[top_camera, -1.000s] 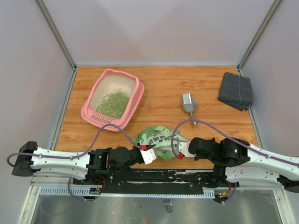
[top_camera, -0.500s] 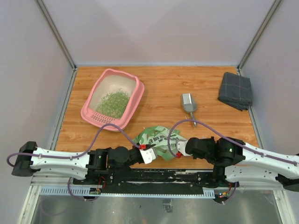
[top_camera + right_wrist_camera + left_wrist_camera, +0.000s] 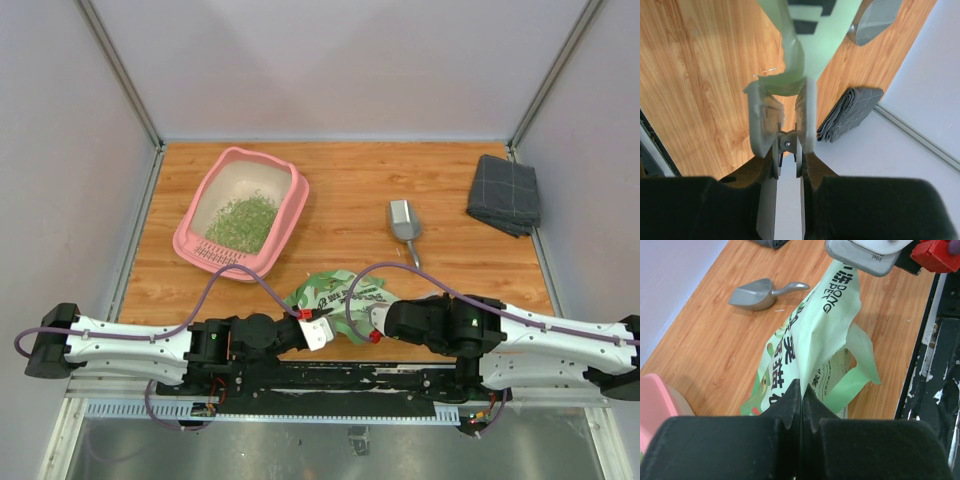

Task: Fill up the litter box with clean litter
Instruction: Clamp the cat litter bag at the center of the board.

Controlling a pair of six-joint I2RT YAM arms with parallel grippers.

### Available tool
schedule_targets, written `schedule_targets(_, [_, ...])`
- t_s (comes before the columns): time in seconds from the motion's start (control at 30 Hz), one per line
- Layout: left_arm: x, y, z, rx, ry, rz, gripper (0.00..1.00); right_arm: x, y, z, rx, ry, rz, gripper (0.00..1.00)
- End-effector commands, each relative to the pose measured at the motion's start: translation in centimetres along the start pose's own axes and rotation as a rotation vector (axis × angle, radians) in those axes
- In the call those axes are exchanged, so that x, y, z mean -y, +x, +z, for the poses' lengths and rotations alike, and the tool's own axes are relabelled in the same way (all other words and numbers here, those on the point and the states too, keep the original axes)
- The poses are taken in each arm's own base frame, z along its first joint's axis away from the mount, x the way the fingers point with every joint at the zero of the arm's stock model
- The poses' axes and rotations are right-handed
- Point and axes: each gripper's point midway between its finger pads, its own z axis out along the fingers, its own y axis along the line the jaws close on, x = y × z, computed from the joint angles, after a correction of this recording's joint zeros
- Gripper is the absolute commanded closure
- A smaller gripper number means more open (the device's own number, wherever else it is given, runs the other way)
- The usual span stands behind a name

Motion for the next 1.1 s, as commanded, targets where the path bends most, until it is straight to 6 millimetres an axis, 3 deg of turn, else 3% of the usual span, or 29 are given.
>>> schedule_targets(0.0, [-3.1,-8.5,-0.8,0.291,-0.085,-0.146,1.0,0.6,0.3,-0.3,-0.013,0.047,-0.001,0.99])
schedule_targets(0.33, [-3.4,-9.0,-1.2,0.319,-0.08,-0.159,1.0,1.2,-1.0,-0.5,-0.032,0.083,-0.012,0.99])
schedule_targets(0.47, [-2.0,-8.8,-1.3,0.363,-0.01,-0.061,1.0,1.2,-2.3,-0.9,0.005,0.051,-0.002,0.99])
schedule_targets(0.73, [0.5,-7.9,-0.6,0.369,0.097,0.112,1.0,-0.3,-3.1,-1.2,0.029,-0.067,-0.03,0.99])
schedule_targets(1.07, [1.3,-7.7,0.4,0.357,0.119,0.217,1.0,-1.8,-4.9,-1.4,0.047,-0.201,-0.102,0.99])
